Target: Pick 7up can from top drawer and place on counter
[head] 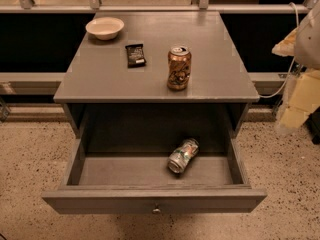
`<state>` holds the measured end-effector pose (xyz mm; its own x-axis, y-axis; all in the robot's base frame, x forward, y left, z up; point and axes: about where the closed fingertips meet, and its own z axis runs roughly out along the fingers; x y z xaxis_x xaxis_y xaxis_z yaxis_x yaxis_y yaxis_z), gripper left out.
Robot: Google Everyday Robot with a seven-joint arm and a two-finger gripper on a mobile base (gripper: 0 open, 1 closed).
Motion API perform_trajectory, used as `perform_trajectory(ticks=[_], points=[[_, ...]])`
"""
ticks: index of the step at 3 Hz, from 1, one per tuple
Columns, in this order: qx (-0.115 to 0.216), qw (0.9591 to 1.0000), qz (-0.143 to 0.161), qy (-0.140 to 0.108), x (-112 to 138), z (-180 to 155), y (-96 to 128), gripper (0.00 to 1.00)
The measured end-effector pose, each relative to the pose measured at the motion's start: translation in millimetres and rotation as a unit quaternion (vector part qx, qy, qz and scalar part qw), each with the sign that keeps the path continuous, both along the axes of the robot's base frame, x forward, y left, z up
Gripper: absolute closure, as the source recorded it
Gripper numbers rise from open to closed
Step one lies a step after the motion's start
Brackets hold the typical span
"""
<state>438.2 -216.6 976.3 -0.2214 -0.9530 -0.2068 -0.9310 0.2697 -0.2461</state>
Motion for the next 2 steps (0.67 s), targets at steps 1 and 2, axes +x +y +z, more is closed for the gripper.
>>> perform_trajectory(ticks=[1,2], points=[[0.0,1.0,0.0,0.0,0.0,0.0,0.0,0.0],[-0.002,0.9999,0.014,0.007,3.1,-4.8,4.4,0.0]])
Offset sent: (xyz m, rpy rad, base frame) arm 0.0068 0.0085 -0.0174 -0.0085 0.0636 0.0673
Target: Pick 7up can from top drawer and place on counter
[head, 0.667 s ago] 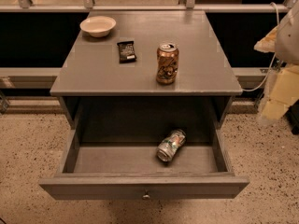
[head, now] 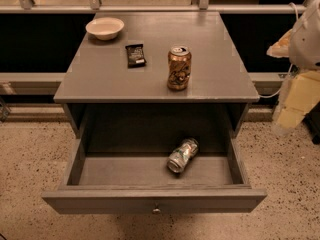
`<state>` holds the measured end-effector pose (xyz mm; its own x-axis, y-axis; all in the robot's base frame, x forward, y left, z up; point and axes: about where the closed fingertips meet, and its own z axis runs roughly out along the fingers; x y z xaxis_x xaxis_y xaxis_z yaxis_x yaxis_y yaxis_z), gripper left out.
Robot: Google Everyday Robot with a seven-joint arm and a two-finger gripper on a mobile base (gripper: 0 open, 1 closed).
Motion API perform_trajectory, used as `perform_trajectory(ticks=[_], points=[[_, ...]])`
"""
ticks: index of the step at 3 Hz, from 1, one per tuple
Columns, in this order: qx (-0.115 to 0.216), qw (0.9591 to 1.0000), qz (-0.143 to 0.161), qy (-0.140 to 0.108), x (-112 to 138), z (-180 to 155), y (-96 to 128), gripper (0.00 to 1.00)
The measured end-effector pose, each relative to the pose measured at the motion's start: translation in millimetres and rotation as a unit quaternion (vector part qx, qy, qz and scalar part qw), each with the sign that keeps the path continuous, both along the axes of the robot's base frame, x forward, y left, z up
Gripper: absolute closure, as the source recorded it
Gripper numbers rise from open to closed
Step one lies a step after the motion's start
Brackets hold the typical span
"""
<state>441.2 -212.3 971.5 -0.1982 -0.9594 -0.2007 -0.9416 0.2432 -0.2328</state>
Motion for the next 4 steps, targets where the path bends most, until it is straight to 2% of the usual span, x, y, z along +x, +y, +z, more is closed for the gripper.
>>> perform_trajectory(ticks=[1,2,3,4], points=[[-0.014,0.9952,0.094,-0.026,-2,-39,30,0.0],[-0.01,0.984,0.17,-0.051,0,-85,51,0.0],[-0.022,0.9742,0.205,-0.093,15,-83,56,0.0],[-0.066,0.9489,0.303,-0.06,4,-102,82,0.0]])
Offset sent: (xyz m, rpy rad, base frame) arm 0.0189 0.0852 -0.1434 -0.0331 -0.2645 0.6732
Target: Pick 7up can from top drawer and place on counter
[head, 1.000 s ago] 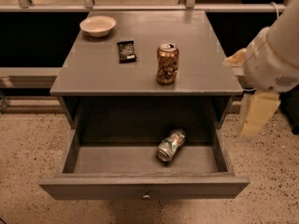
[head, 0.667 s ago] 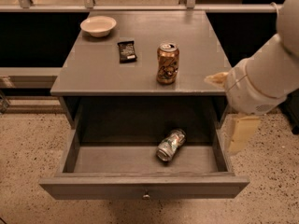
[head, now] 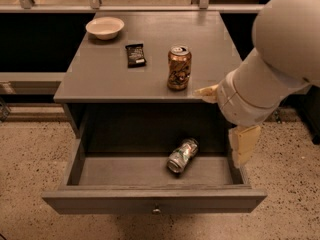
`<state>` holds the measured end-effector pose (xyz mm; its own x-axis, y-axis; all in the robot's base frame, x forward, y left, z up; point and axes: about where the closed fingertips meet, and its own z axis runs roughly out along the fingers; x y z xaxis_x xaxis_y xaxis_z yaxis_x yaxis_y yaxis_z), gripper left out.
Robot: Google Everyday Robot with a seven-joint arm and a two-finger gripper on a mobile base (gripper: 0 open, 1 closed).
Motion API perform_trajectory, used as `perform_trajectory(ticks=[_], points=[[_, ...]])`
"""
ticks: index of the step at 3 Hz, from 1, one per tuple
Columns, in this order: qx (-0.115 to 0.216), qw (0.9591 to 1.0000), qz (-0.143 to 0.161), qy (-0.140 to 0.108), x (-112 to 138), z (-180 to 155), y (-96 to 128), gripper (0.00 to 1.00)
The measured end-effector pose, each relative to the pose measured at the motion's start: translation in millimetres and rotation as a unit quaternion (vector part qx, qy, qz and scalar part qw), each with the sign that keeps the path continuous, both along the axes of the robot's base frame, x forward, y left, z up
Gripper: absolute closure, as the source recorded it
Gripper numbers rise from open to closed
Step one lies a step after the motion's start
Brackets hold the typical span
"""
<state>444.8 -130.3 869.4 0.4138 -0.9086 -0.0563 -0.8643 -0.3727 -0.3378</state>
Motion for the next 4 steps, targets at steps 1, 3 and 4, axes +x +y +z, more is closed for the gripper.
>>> perform_trajectory(ticks=[1,3,4], points=[[-0.053,0.9921,0.112,0.021,-11,-35,8,0.0],[-0.069,0.969,0.237,0.018,-22,-69,0,0.0],[-0.064,0.9573,0.282,0.016,-15,-77,24,0.0]])
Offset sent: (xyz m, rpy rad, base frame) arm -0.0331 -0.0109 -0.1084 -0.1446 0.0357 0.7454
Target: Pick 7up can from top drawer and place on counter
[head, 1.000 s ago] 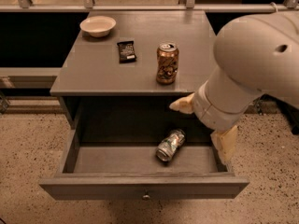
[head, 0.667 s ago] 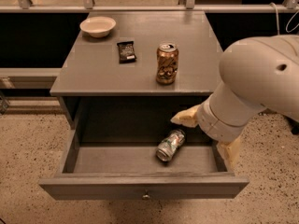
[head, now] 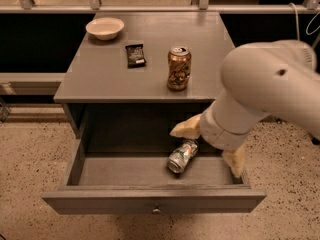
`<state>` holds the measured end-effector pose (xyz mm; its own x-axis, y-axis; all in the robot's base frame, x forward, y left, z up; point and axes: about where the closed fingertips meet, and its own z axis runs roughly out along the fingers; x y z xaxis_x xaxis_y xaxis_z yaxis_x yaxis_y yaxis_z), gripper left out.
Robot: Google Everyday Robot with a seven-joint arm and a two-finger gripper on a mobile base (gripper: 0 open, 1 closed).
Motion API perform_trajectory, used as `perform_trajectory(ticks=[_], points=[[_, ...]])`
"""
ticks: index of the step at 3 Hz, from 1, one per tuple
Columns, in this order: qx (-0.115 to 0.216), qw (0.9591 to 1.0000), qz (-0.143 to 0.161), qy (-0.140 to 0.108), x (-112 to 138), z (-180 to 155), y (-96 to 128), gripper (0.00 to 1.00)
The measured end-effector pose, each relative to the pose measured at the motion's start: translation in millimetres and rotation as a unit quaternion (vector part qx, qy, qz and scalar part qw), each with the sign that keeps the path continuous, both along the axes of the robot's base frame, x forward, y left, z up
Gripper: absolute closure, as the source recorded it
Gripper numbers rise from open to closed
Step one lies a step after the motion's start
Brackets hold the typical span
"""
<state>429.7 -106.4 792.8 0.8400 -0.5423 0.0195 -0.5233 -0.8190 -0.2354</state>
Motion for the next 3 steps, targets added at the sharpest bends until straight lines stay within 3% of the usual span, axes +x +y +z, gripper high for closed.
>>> perform_trajectory(ticks=[1,2,3], points=[[-0.024,0.9991,0.035,-0.003,18,-22,31,0.0],[-0.046,0.9981,0.04,0.005,45,-70,54,0.0],[-0.054,0.9978,0.032,0.022,64,-106,62,0.0]])
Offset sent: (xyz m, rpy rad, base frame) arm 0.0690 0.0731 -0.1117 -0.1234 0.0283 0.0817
